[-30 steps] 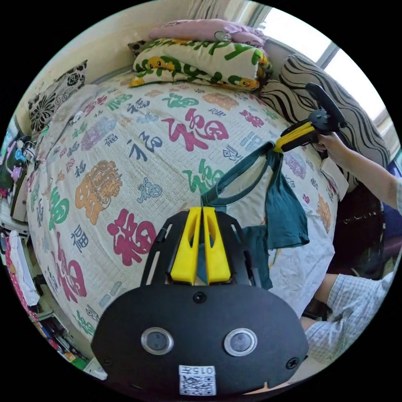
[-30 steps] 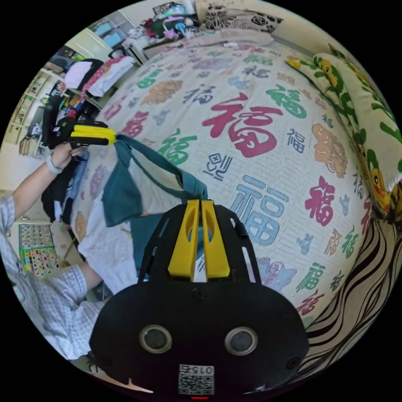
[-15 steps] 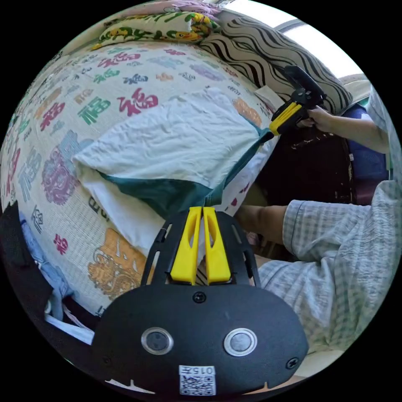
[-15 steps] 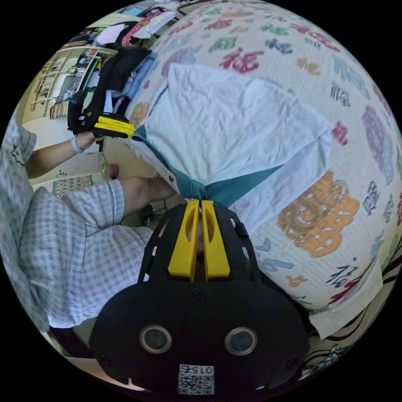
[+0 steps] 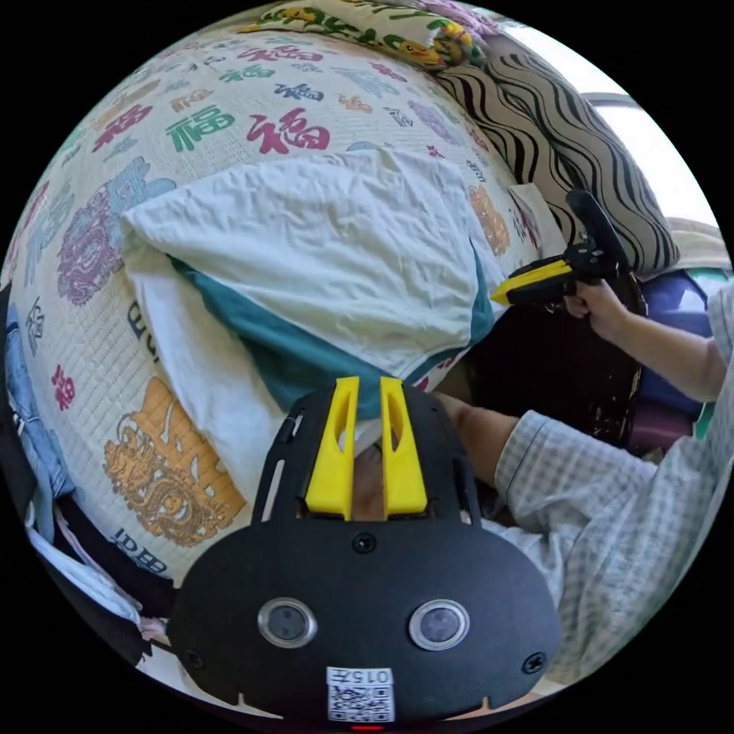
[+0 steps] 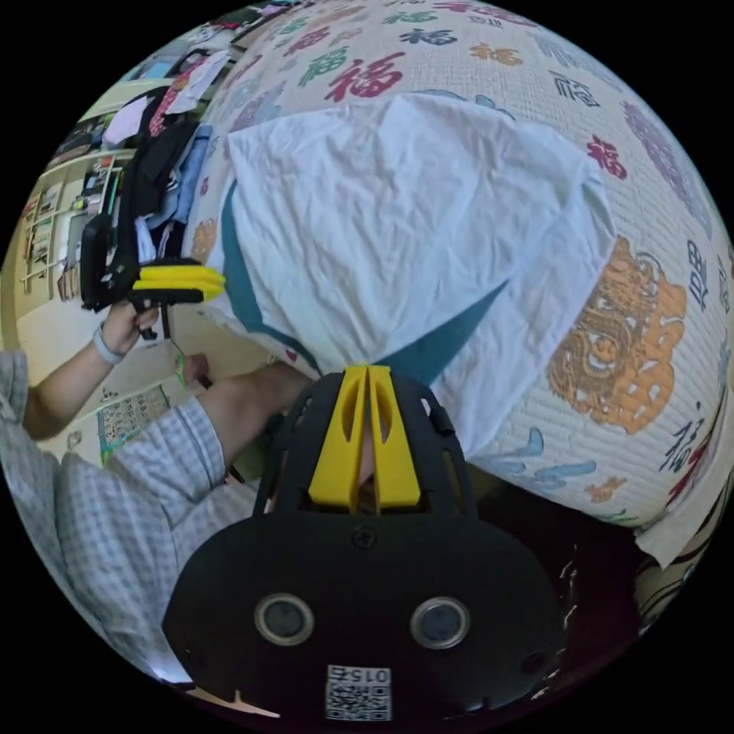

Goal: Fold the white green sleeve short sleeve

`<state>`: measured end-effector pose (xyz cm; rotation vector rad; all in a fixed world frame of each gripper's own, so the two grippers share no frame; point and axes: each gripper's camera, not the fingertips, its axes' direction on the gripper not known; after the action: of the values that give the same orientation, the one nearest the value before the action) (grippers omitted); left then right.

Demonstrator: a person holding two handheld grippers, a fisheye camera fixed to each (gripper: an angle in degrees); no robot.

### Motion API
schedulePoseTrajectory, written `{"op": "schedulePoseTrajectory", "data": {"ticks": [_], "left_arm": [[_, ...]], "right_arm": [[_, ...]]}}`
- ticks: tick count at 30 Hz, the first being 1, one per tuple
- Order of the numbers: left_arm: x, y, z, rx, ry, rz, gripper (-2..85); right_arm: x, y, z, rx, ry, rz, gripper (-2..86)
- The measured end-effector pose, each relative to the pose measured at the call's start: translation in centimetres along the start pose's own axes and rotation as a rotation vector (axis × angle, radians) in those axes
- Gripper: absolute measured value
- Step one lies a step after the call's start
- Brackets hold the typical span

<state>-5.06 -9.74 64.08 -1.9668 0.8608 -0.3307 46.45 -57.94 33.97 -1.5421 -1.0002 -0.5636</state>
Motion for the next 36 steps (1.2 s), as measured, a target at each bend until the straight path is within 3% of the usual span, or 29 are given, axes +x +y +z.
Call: {"op": "schedulePoseTrajectory", "data": {"ticks": [3,7,11,16,20,22,26,31,36], "left_arm": [[-1.6,0.0,4.1,-0.156,-0.027,-0.080,3.8],[-2.4,2.1,5.6,-0.201,-0.142,-0.080,0.7],[-3.3,3.1,6.0,-0.245,-0.141,-0.105,2.5],[-7.0,2.8,2.0,0.033,-0.110,-0.199,8.4],[-12.5,2.0,1.0,0.289,0.000,-0.401,9.7],[-16.0,2.2,1.8,0.370,0.048,-0.517,9.3],[-18.4,2.4,3.8,0.386,0.150,-0.521,4.3],[-20.5,4.6,5.4,0.411,0.105,-0.631,0.5],[-20.6,5.7,7.4,0.407,0.104,-0.569,2.7]], "right_arm": [[1.7,-1.0,2.4,-0.045,-0.088,0.046,-0.9],[3.7,-0.4,3.5,-0.058,-0.142,0.126,-1.0],[4.2,-0.1,2.5,-0.033,-0.100,0.125,-0.7],[7.0,-1.6,-2.5,0.204,-0.053,0.206,3.1],[11.8,-4.2,-4.5,0.399,-0.299,0.388,6.6],[12.8,-5.4,-4.3,0.388,-0.302,0.428,6.4],[12.7,-8.3,-3.0,0.244,-0.262,0.413,0.6],[13.5,-7.9,-3.9,0.335,-0.263,0.494,-0.8],[13.2,-8.1,-3.2,0.332,-0.344,0.493,-0.9]]}}
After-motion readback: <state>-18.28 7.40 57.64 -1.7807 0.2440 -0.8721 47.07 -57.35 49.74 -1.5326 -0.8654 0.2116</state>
